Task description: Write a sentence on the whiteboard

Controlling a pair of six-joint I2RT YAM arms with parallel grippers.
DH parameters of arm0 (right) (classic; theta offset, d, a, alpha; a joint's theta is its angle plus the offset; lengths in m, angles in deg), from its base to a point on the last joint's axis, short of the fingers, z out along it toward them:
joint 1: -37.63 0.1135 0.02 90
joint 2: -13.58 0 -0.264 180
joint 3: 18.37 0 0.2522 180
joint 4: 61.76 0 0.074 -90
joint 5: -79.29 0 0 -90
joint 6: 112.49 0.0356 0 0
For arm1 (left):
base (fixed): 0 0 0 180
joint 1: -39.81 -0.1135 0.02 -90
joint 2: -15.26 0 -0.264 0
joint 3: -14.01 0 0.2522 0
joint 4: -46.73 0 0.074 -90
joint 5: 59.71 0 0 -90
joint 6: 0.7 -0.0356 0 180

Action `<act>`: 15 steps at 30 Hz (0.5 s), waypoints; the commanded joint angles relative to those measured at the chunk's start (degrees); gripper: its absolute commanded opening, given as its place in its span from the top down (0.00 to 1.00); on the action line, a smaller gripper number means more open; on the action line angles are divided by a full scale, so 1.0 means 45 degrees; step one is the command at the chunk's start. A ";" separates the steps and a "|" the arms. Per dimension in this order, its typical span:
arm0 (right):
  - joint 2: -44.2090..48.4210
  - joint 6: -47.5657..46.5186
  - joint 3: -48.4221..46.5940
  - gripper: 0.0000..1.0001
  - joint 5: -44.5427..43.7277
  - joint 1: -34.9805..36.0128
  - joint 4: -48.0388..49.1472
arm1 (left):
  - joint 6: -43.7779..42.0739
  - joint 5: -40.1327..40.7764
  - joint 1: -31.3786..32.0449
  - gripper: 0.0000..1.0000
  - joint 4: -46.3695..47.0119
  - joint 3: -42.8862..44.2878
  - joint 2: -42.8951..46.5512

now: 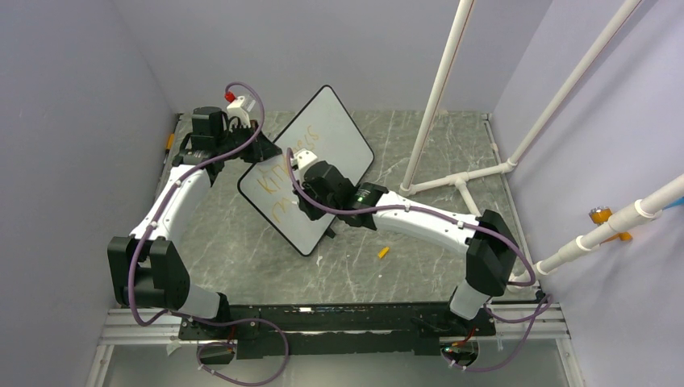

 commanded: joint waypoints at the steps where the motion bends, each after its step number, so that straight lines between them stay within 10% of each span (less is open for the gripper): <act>1: 0.0878 0.0357 0.0028 1.00 0.0132 -0.0332 0.0266 | -0.0917 0.0638 0.0042 1.00 0.0660 0.0325 0.0291; 15: 0.0669 0.0522 -0.0490 1.00 0.1165 -0.1626 0.0416 | -0.1033 0.0441 0.0060 1.00 0.0679 0.0292 0.0310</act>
